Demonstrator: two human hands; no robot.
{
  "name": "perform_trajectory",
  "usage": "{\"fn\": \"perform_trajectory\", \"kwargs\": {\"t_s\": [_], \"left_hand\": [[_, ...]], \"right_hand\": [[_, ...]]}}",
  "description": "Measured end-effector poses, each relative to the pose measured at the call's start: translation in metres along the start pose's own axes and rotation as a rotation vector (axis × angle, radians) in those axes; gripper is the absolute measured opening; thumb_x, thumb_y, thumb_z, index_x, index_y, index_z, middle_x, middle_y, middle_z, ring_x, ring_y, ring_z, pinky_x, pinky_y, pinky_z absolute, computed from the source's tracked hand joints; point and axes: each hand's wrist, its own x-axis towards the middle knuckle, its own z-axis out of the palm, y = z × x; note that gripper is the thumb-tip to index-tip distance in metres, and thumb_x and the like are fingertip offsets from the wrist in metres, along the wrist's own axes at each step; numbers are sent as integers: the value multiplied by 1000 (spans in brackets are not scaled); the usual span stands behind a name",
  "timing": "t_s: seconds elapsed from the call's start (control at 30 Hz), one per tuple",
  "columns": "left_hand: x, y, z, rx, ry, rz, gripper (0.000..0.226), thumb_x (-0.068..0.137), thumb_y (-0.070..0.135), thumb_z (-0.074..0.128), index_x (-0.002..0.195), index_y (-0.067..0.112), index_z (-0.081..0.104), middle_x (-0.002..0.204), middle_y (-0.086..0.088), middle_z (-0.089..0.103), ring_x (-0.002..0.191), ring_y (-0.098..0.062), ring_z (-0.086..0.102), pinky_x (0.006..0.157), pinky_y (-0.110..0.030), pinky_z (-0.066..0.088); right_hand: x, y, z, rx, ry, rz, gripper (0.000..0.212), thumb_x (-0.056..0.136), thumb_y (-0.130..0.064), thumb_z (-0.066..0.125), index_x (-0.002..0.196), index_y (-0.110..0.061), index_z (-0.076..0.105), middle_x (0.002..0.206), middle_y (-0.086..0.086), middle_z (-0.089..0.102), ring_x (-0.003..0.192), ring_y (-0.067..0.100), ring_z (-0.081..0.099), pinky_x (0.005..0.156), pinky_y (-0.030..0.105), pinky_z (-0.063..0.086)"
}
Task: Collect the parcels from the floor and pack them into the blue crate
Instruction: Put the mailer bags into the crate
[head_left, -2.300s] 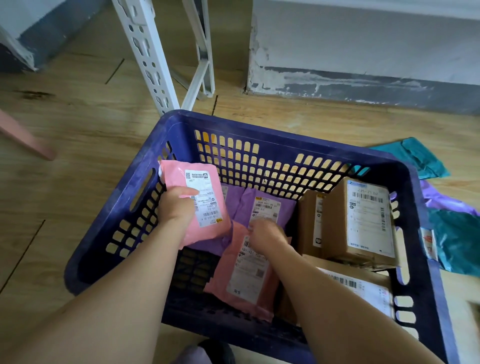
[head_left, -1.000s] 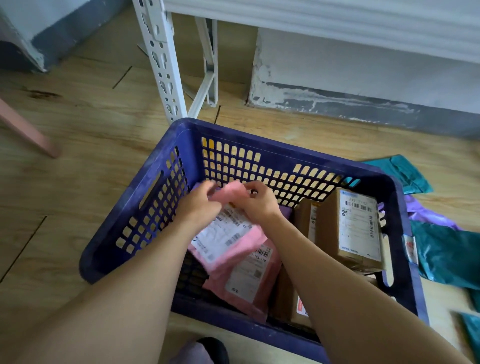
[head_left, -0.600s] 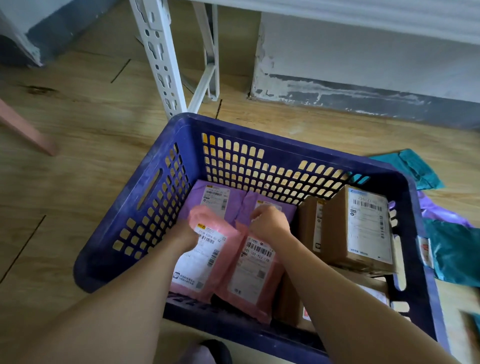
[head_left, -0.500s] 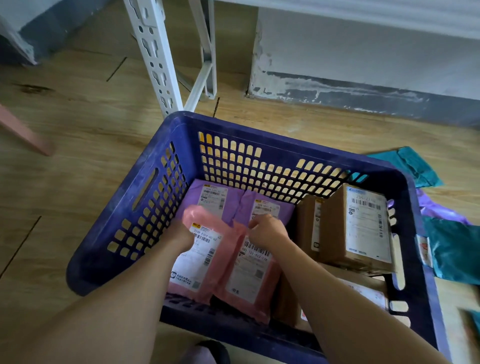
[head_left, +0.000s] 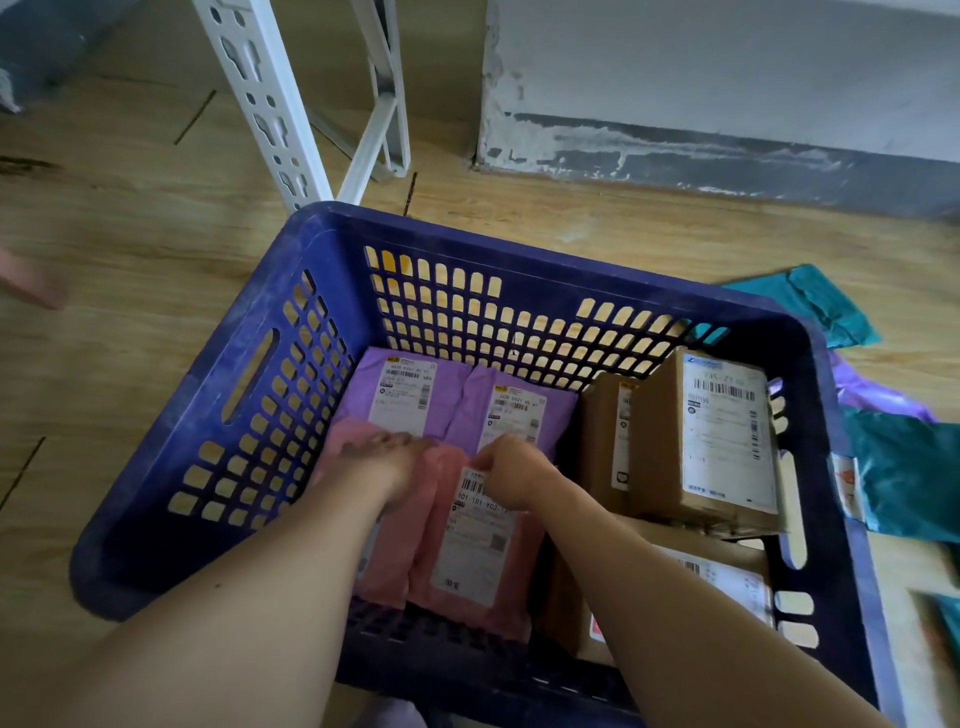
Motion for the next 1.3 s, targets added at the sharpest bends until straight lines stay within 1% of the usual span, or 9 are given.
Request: {"fn": "perform_trajectory", "kwargs": {"t_s": [0.27,0.4,0.53,0.63,0.8,0.9,1.0,1.13,1.3], "left_hand": [[2,-2,8,16,-23,-87,89,85,-4,47,151,29,-2,159,-1,3,145,-29,10,112,-52,23],[-4,0,4,-65,74,-114,85,88,-8,39,151,28,-6,160,-1,-5,146,-28,6,114,-49,20],[-15,2,-4,-77,112,-120,85,87,-8,38,151,26,-5,160,-3,-4,146,-29,6,116,-47,18],[-21,7,-13,-67,136,-100,75,90,1,42,151,26,7,160,-4,3,145,-30,12,117,-50,18],[-48,41,-42,-145,176,3,55,94,10,49,145,21,32,151,-11,32,126,-27,49,101,-35,42],[-64,58,-54,-89,186,63,52,94,14,52,143,19,36,143,-10,44,115,-23,55,92,-29,45],[-84,79,-70,-58,199,131,45,93,13,52,138,17,44,131,-8,54,99,-19,56,77,-26,44],[-123,124,-97,-76,253,254,41,93,15,53,134,19,49,136,-7,51,114,-22,53,88,-30,43],[-173,186,-115,-50,297,430,39,95,24,52,134,20,49,135,-3,51,118,-21,51,93,-29,42]], "right_hand": [[-4,2,3,-6,-72,-12,46,91,-4,42,134,-16,52,131,9,56,117,27,55,99,36,48],[-14,1,-3,86,35,-33,53,87,0,44,136,-21,49,139,6,48,124,24,50,102,34,46],[-35,-1,-17,203,168,-65,43,89,-1,46,126,-20,58,135,9,52,90,15,60,72,25,53],[-56,-1,-31,266,237,-81,47,87,4,44,124,-19,60,136,8,52,69,8,50,51,14,38],[-98,5,-52,318,367,-107,48,86,8,42,122,-17,61,131,6,56,71,7,52,57,18,47],[-125,12,-63,337,438,-90,41,89,5,44,118,-17,63,124,6,59,86,15,58,74,30,59],[-159,22,-74,286,485,-98,33,90,-3,50,116,-18,64,122,3,62,93,14,59,71,23,55],[-210,41,-91,240,577,-63,41,86,2,45,115,-17,67,123,1,64,111,19,58,93,29,49],[-270,70,-110,218,679,7,42,85,1,42,110,-19,70,118,0,67,111,20,58,83,22,43]]}}
